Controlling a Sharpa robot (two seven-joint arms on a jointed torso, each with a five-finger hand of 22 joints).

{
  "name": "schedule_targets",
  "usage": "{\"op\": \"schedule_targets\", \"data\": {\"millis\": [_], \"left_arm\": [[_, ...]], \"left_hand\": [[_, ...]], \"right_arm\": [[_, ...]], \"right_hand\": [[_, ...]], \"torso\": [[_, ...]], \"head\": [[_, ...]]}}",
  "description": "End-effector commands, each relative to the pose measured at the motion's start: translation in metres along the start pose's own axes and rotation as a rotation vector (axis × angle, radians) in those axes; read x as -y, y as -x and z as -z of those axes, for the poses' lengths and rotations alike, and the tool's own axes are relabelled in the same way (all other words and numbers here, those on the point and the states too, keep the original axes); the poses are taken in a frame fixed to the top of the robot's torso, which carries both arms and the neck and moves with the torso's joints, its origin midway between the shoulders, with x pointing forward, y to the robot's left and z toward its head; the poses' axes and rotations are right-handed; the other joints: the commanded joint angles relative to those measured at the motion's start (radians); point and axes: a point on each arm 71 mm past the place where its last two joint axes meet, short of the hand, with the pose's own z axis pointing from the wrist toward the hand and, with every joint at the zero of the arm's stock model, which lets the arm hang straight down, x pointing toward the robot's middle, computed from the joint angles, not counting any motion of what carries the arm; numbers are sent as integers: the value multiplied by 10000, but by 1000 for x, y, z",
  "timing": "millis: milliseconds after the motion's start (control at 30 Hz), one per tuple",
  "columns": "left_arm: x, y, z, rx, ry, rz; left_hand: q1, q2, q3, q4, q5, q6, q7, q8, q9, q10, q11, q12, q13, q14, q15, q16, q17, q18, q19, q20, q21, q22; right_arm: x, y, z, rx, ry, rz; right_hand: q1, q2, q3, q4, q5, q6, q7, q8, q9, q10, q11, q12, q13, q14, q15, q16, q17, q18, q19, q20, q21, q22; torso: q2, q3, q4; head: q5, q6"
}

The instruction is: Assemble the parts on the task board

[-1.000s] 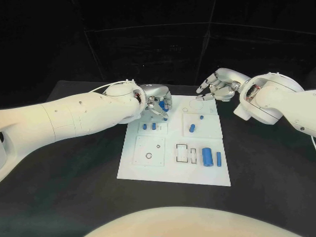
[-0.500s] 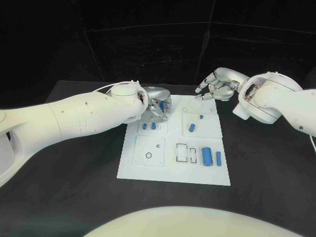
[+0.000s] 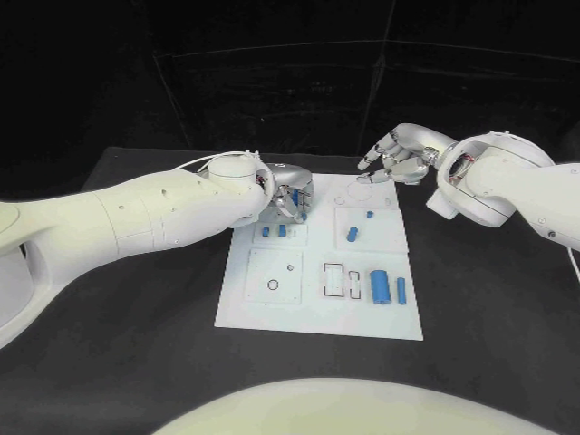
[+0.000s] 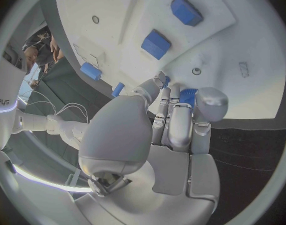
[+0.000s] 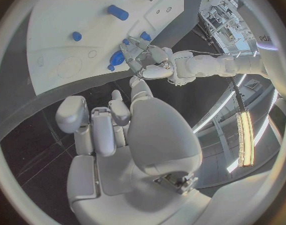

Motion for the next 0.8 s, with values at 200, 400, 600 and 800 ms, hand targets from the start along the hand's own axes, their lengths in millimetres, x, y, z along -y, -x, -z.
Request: {"op": "schedule_targets", "data": {"millis": [200,400,600,800], "left_arm": [[0,-4,-2,-314,23,-119],[1,-5,-3,-293,-44,-114],[2,-4,-3,-105,-136,-108],[1,-1,-2,236,-246,-99]], "left_hand": [[-30,126,120,-8,-48,116,-1,-67,-47,168,-13,-76,-79,172,-90,14,-21,-100,67,-3,70,45],[-47,167,219,-5,-50,193,-13,-110,-93,318,-33,-137,-152,178,-105,36,-31,-110,89,-16,112,99],[101,497,580,-33,-68,381,-50,-135,-140,609,-104,-217,-244,188,-161,76,-32,-138,143,-57,250,261],[310,687,982,-214,-75,695,-54,-87,-140,1025,-170,-276,-296,189,-222,93,-61,-169,190,-120,384,412]], "right_arm": [[-2,0,-1,-48,94,-7],[-2,0,-1,-55,99,-8],[-3,0,-1,-67,105,-8],[-3,0,-1,-81,104,-6]], "right_hand": [[116,10,-16,57,32,-83,6,58,-13,-62,-16,-43,2,447,-84,-14,13,85,-20,-36,-63,-1],[116,10,-16,57,32,-83,6,58,-13,-62,-16,-43,2,447,-84,-14,13,85,-20,-36,-63,-1],[116,10,-16,57,32,-83,6,58,-13,-62,-16,-43,2,447,-84,-14,13,85,-20,-36,-63,-1],[116,10,-16,57,32,-83,6,58,-13,-62,-16,-43,2,447,-84,-14,13,85,-20,-36,-63,-1]], "torso": [[2,-1,2],[2,2,5],[-3,0,3],[0,-1,0]], "head": [[-22,-16],[-29,-22],[-28,-21],[-33,-18]]}}
